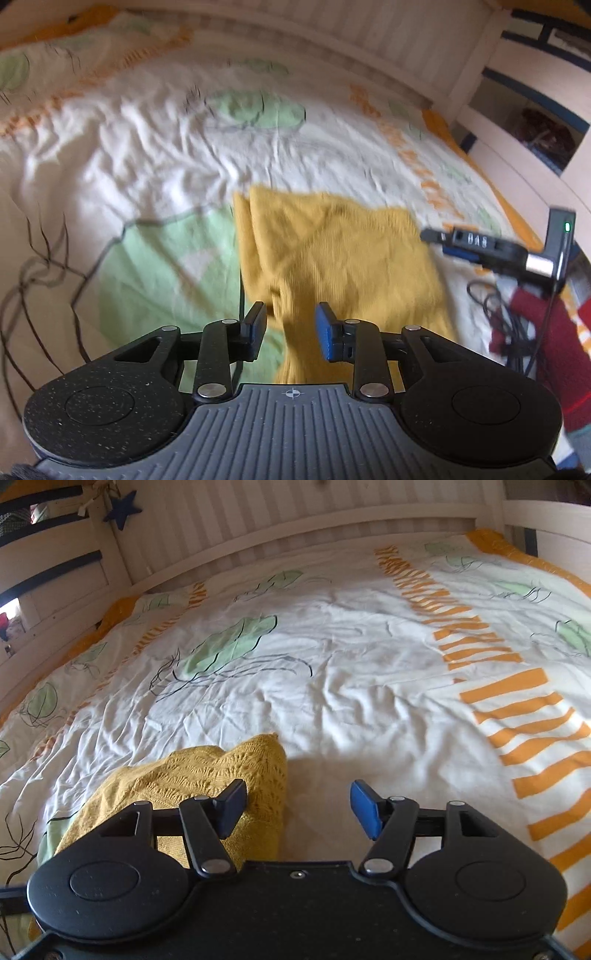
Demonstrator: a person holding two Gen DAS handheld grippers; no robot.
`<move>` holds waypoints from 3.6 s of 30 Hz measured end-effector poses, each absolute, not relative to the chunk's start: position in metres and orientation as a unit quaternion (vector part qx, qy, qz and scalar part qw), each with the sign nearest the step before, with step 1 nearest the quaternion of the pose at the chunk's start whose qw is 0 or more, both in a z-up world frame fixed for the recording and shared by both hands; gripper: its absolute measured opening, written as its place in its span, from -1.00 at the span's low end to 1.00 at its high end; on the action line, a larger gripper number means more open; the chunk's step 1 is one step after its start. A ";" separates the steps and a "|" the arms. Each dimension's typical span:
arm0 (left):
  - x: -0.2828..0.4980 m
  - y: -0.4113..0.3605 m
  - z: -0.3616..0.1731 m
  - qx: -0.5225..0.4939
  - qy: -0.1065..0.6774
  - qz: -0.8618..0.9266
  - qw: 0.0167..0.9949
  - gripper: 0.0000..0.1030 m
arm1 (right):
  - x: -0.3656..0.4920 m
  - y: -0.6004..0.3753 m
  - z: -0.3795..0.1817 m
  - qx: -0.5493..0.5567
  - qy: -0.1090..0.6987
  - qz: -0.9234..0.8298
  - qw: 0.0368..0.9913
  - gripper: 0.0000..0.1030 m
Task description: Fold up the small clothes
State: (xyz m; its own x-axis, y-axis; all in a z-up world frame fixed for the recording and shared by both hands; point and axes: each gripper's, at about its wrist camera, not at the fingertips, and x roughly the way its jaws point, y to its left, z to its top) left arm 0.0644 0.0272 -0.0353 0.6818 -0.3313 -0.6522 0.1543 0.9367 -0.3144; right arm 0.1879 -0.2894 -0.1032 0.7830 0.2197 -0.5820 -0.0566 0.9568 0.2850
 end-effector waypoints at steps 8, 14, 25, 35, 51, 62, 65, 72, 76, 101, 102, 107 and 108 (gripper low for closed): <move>0.104 0.003 -0.027 -0.092 0.349 -0.138 0.922 -0.30 | 0.170 -0.289 -0.100 0.148 0.309 0.080 0.936 0.38; 0.140 -0.015 -0.041 -0.076 0.346 -0.122 0.927 -0.30 | 0.175 -0.293 -0.099 0.153 0.308 0.072 0.936 0.39; 0.157 0.006 -0.087 -0.078 0.387 -0.058 0.917 -0.06 | 0.212 -0.284 -0.117 0.129 0.341 0.061 0.929 0.52; 0.153 0.013 -0.083 -0.091 0.394 -0.051 0.913 0.22 | 0.209 -0.281 -0.112 0.112 0.346 0.054 0.930 0.64; 0.112 0.012 -0.061 -0.079 0.396 -0.072 0.912 0.84 | 0.155 -0.263 -0.117 0.092 0.394 0.067 0.912 0.96; 0.072 -0.018 -0.004 0.011 0.352 -0.057 0.934 0.85 | 0.109 -0.261 -0.051 0.103 0.300 0.071 0.946 0.99; 0.063 -0.028 0.010 0.042 0.340 -0.032 0.939 0.85 | 0.102 -0.258 -0.043 0.088 0.306 0.071 0.945 0.99; 0.055 -0.034 0.010 0.034 0.376 -0.038 0.925 0.85 | 0.082 -0.249 -0.037 0.096 0.320 0.093 0.938 0.99; 0.052 -0.033 0.002 0.012 0.402 -0.043 0.915 0.84 | 0.076 -0.251 -0.044 0.147 0.357 0.076 0.919 0.98; 0.035 -0.027 -0.012 0.008 0.433 -0.020 0.901 0.84 | 0.054 -0.238 -0.050 0.120 0.388 0.059 0.912 0.98; 0.035 -0.027 -0.012 0.009 0.434 -0.020 0.901 0.84 | 0.054 -0.238 -0.050 0.119 0.389 0.059 0.911 0.98; 0.036 -0.026 -0.014 0.007 0.439 -0.020 0.898 0.84 | 0.055 -0.236 -0.053 0.118 0.396 0.060 0.909 0.98; 0.036 -0.026 -0.014 0.006 0.439 -0.020 0.898 0.84 | 0.055 -0.236 -0.053 0.117 0.397 0.059 0.908 0.98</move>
